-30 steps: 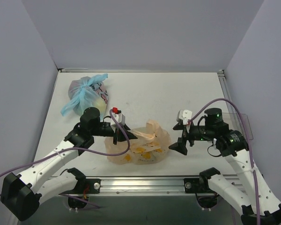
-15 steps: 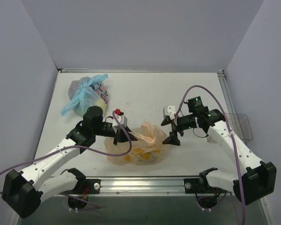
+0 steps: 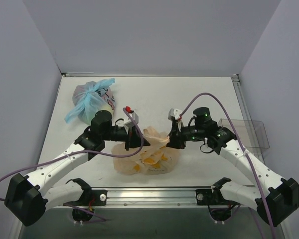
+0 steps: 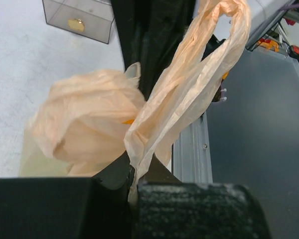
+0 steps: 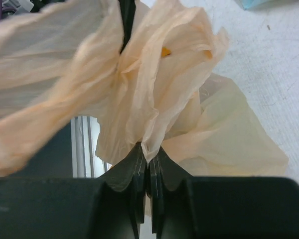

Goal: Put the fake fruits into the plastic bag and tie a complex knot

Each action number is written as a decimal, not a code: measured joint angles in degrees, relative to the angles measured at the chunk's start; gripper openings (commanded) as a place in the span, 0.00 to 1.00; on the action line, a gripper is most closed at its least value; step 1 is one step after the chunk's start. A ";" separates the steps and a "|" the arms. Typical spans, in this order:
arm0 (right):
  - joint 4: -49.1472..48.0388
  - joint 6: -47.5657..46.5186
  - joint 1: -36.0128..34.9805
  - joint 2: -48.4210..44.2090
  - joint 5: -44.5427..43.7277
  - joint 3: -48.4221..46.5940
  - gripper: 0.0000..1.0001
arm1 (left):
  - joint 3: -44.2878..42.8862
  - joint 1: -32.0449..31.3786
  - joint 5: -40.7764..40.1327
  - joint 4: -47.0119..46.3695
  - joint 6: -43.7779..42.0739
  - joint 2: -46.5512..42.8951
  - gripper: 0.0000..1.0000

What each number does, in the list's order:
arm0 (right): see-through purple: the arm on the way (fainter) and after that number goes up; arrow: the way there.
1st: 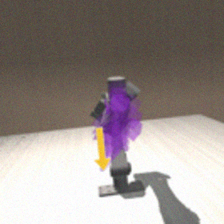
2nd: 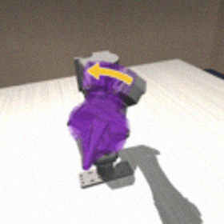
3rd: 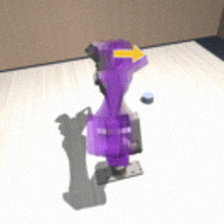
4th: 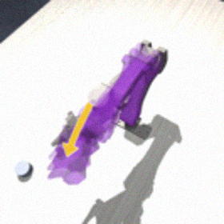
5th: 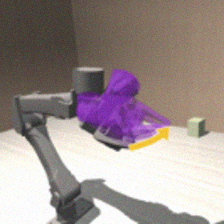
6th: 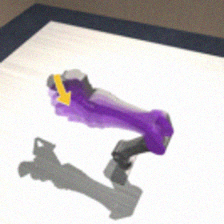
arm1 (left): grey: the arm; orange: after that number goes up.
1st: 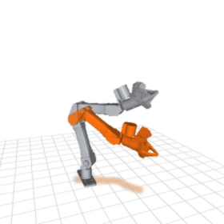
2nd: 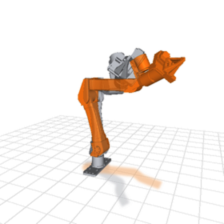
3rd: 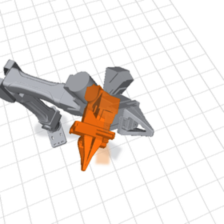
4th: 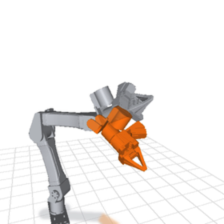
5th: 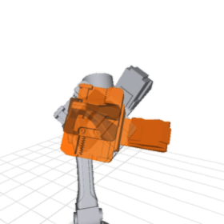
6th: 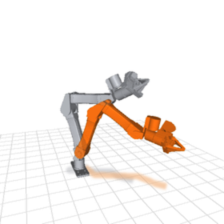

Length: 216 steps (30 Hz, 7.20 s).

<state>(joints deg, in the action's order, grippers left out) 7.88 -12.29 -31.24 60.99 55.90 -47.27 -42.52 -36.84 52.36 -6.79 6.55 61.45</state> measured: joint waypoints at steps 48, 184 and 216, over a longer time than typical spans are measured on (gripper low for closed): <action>-9.35 -3.69 -5.18 -3.93 -2.78 3.04 0.00 | -20.28 11.45 -0.48 20.13 -5.97 3.39 0.94; -24.68 50.34 -5.53 -6.62 -18.84 14.51 0.00 | -11.50 -9.07 -18.84 33.97 -20.72 1.38 0.00; -22.25 51.91 -5.97 -6.64 -18.27 15.91 0.00 | -5.97 -23.98 -41.13 20.98 -23.65 9.27 0.00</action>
<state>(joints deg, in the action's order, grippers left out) -14.37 39.62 -37.21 54.35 37.63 -31.35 -48.49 -60.82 11.22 14.20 -17.10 70.72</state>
